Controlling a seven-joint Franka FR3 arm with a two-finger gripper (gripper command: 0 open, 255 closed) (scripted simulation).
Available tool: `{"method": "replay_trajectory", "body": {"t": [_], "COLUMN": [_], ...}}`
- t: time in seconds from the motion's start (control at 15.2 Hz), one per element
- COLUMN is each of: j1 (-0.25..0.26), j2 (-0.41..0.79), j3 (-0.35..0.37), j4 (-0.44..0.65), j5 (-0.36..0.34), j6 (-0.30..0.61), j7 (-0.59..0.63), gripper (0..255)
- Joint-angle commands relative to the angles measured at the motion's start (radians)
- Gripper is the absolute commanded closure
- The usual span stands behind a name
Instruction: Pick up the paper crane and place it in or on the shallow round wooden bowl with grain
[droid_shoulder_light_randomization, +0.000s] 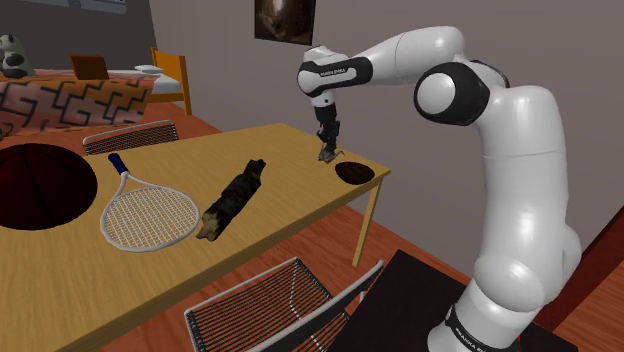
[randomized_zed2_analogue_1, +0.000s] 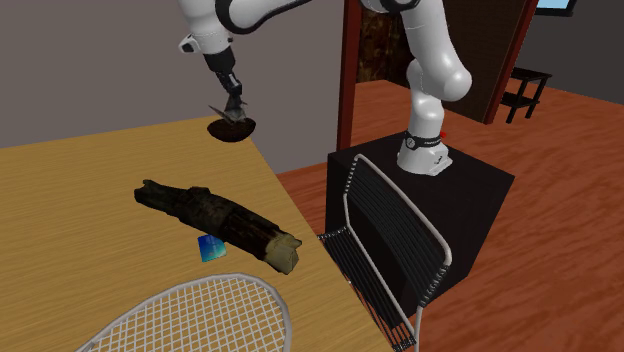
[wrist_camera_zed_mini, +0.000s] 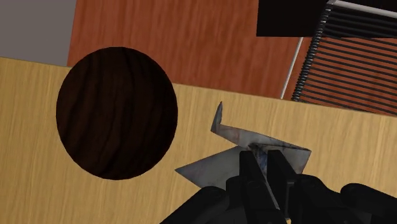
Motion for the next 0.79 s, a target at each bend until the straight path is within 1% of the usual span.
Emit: {"method": "replay_trajectory", "body": {"t": [0.0,0.4,0.73], "j1": [-0.029,-0.115,-0.188], "j2": [0.014,0.07,0.154], "j3": [-0.013,-0.048,-0.073], "j4": [0.023,0.117,0.259], "j5": [-0.002,-0.004,0.001], "j6": [0.002,-0.004,-0.033], "j7": [-0.044,-0.166,-0.271], "gripper": [255,255,255]}}
